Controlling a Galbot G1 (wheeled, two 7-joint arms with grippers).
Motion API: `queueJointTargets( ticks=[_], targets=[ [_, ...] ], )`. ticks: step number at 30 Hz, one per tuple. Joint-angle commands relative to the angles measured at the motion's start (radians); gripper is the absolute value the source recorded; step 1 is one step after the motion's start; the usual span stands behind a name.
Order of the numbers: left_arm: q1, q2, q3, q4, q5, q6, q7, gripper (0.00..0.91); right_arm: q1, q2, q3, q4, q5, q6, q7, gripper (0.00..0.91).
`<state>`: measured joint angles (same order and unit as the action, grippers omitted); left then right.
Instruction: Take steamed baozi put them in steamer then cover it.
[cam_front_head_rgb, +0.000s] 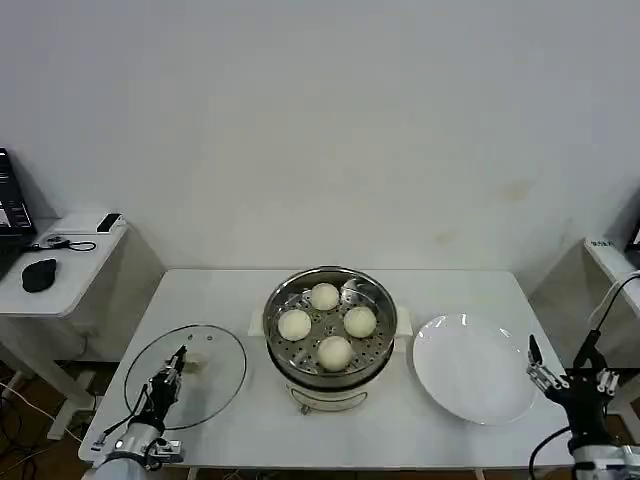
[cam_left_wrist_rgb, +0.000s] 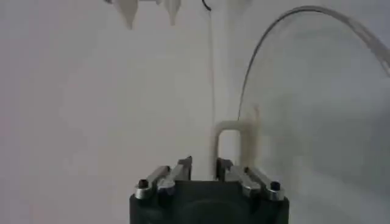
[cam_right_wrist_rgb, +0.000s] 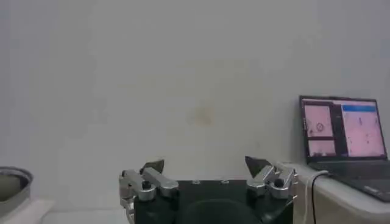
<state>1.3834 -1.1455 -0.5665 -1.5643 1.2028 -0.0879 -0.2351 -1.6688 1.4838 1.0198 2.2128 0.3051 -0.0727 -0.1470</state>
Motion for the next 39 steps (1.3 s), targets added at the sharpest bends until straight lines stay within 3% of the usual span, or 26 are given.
queueJointTargets(
  ticks=[1, 7, 9, 19, 29, 39],
  targets=[
    [0.025, -0.005, -0.018, -0.085, -0.011, 0.015, -0.025, 0.0, -0.002, -0.002, -0.023, 0.005, -0.01, -0.001, 0.004, 0.907],
    [0.091, -0.009, -0.045, -0.261, -0.095, 0.15, -0.015, 0.0, -0.004, -0.02, -0.038, 0.002, -0.022, -0.001, 0.003, 0.907],
    [0.116, -0.005, -0.061, -0.325, -0.095, 0.212, 0.046, 0.0, -0.017, -0.04, -0.055, -0.008, -0.065, 0.019, -0.01, 0.907],
    [0.135, 0.032, -0.114, -0.504, -0.113, 0.292, 0.196, 0.0, -0.042, -0.078, -0.08, -0.009, -0.107, 0.036, -0.007, 0.907],
    [0.034, 0.062, 0.116, -0.614, -0.058, 0.373, 0.297, 0.0, -0.058, -0.036, -0.114, -0.001, -0.182, 0.06, -0.002, 0.907],
    [-0.176, 0.013, 0.384, -0.547, 0.035, 0.446, 0.397, 0.0, -0.084, 0.001, -0.11, 0.01, -0.25, 0.085, 0.004, 0.907]
  ],
)
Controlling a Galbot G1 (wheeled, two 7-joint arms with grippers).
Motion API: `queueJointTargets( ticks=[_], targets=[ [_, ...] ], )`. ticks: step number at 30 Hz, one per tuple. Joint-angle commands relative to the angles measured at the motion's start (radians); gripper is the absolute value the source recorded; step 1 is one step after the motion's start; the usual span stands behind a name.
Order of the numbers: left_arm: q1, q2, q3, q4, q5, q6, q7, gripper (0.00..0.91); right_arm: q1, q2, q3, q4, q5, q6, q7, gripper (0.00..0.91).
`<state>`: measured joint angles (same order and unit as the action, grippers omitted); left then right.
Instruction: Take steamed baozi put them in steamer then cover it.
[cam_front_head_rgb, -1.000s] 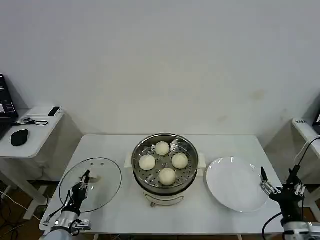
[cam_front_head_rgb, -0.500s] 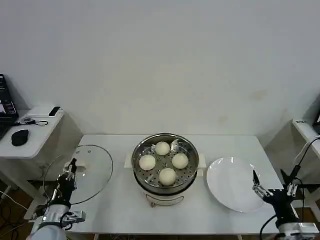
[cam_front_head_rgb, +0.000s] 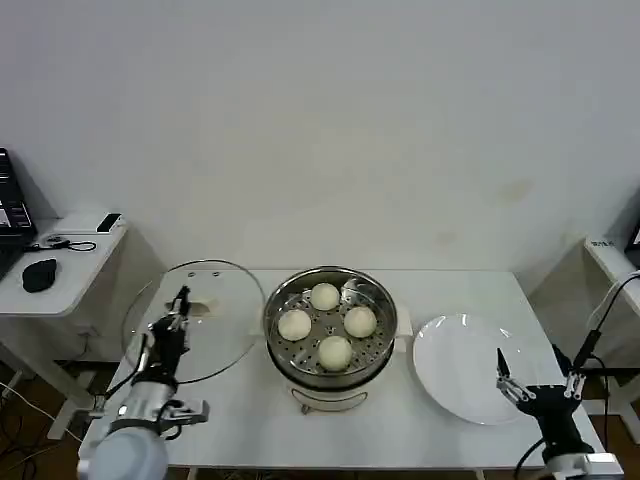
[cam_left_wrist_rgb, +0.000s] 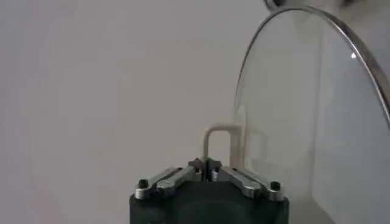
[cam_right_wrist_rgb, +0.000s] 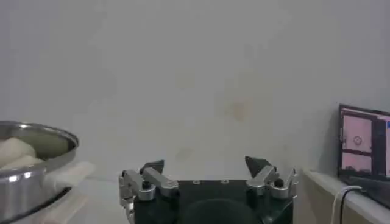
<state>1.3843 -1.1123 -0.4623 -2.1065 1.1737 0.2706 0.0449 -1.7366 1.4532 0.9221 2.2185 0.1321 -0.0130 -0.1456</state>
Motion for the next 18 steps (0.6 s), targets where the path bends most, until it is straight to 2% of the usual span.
queueJointTargets(
  ticks=[1, 5, 11, 14, 18],
  targets=[
    [-0.196, -0.029, 0.308, 0.019, 0.082, 0.088, 0.118, 0.0, -0.021, 0.032, -0.014, 0.006, -0.078, 0.029, 0.002, 0.907],
    [-0.251, -0.083, 0.361, 0.087, 0.138, 0.101, 0.14, 0.0, -0.038, 0.03, -0.014, 0.018, -0.087, 0.036, 0.004, 0.907],
    [-0.302, -0.247, 0.377, 0.128, 0.308, 0.113, 0.206, 0.0, -0.03, 0.03, -0.031, 0.018, -0.102, 0.037, 0.005, 0.907],
    [-0.315, -0.306, 0.378, 0.143, 0.391, 0.118, 0.229, 0.0, -0.025, 0.021, -0.04, 0.006, -0.101, 0.039, 0.005, 0.907],
    [-0.329, -0.35, 0.375, 0.169, 0.457, 0.13, 0.246, 0.0, -0.012, 0.019, -0.055, -0.003, -0.104, 0.037, 0.004, 0.907]
  ],
)
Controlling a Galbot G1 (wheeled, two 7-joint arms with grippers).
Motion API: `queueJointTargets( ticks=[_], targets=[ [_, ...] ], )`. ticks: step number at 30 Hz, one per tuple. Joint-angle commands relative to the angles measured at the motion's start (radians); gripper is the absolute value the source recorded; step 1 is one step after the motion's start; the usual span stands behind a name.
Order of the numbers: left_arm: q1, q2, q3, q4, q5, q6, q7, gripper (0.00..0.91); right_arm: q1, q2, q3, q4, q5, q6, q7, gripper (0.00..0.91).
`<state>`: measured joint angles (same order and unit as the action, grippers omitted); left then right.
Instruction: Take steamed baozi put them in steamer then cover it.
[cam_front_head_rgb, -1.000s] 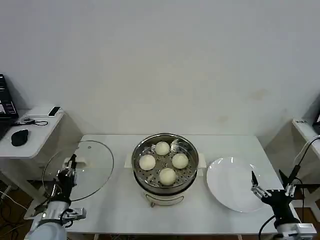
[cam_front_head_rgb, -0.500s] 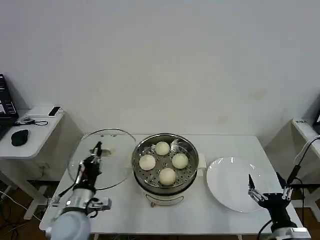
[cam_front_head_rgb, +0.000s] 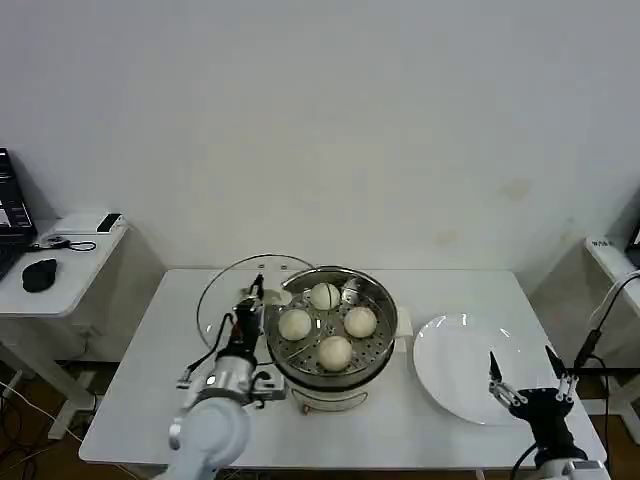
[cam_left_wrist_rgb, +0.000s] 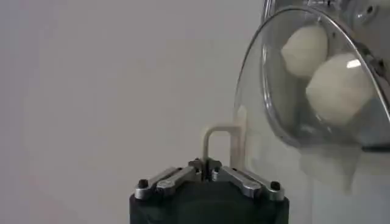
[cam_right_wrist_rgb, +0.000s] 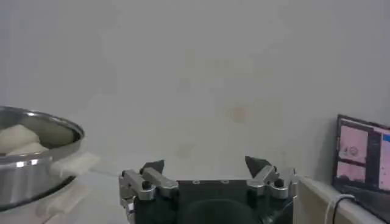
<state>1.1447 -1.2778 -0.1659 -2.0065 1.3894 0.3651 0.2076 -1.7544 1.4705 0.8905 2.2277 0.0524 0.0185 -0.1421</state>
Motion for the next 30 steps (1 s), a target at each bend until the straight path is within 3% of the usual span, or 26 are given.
queueJointTargets(
  ticks=[1, 16, 30],
  targets=[
    [-0.088, -0.192, 0.077, 0.075, 0.252, 0.036, 0.084, 0.0, 0.008, 0.003, -0.025, -0.014, -0.025, 0.005, 0.0, 0.907],
    [-0.042, -0.322, 0.113, 0.118, 0.339, 0.034, 0.09, 0.0, 0.023, 0.0, -0.064, -0.041, -0.035, 0.0, -0.004, 0.907],
    [-0.023, -0.323, 0.152, 0.127, 0.328, 0.028, 0.083, 0.0, 0.021, 0.009, -0.09, -0.046, -0.045, 0.003, -0.004, 0.907]
  ],
)
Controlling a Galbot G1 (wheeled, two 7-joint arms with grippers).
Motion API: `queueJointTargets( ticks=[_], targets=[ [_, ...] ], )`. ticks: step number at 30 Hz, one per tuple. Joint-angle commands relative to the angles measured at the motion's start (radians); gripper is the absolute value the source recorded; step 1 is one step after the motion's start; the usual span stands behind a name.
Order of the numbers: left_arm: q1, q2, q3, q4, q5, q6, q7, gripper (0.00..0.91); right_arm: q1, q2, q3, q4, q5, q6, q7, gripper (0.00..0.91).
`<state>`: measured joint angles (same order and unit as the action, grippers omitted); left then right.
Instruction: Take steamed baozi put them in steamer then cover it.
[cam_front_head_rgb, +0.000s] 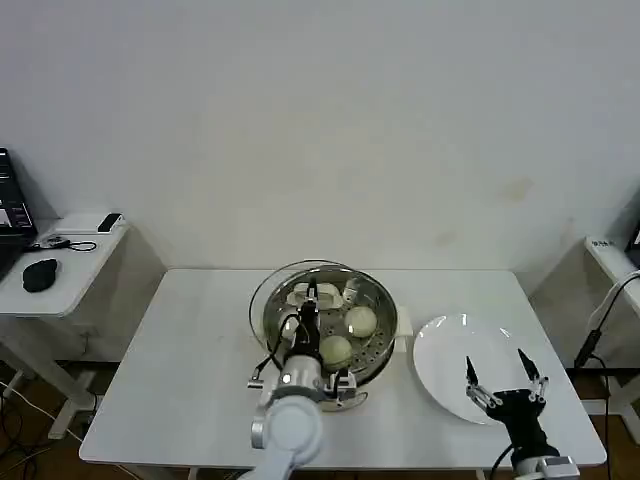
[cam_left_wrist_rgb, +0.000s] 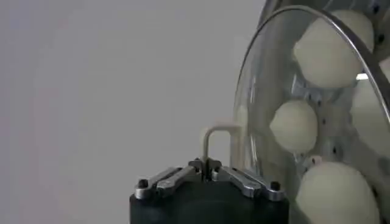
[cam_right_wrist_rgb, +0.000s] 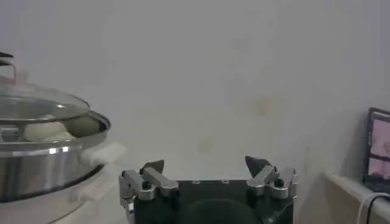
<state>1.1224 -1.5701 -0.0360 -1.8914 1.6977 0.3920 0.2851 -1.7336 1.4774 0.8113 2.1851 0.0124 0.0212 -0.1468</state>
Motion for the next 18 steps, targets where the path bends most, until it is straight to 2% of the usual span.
queueJointTargets(
  ticks=[1, 18],
  targets=[
    [-0.002, -0.032, 0.025, 0.012, 0.019, 0.002, 0.005, 0.0, 0.0, 0.002, -0.011, -0.004, -0.006, 0.001, 0.001, 0.907],
    [-0.014, -0.034, 0.028, 0.049, 0.019, -0.001, -0.004, 0.0, 0.001, 0.009, -0.021, -0.011, -0.006, 0.005, 0.006, 0.907]
  ],
)
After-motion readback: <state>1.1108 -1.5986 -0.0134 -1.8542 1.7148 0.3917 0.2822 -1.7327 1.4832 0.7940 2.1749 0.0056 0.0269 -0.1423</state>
